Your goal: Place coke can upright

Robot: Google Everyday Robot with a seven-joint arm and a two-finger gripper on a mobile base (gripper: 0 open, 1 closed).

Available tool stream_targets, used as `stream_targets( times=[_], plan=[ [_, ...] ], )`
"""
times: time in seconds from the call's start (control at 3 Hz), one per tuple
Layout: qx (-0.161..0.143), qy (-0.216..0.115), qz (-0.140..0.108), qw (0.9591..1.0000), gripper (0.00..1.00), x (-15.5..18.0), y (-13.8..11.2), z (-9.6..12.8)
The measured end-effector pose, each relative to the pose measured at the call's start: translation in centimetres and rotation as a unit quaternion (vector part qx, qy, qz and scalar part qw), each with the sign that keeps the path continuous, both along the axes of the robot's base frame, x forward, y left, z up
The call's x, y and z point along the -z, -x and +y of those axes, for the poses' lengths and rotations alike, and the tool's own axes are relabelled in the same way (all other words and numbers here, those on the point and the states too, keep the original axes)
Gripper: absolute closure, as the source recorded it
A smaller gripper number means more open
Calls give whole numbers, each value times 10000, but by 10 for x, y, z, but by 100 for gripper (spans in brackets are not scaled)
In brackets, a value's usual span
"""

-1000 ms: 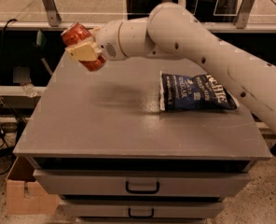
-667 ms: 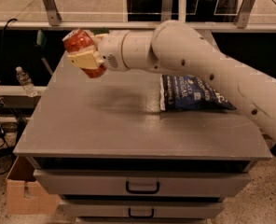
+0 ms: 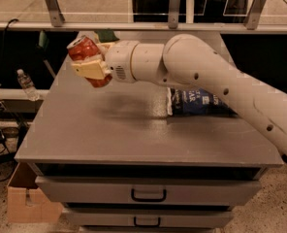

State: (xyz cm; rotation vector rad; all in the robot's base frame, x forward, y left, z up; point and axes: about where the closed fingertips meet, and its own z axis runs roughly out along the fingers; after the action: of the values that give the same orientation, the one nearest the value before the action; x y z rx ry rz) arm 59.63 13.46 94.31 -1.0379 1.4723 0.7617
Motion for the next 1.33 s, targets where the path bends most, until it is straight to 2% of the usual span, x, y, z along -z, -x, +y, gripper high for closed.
stream_targets(
  times=[0.33,0.67,1.0,1.33],
  plan=[
    [-281,-96,-39,9996,100,-5,-5,20],
    [-588,-229,33,9980,100,1,0,49],
    [-748,-370,167,9964,100,11,8,66],
    [-743,-452,266,9959,100,21,15,68]
  ],
)
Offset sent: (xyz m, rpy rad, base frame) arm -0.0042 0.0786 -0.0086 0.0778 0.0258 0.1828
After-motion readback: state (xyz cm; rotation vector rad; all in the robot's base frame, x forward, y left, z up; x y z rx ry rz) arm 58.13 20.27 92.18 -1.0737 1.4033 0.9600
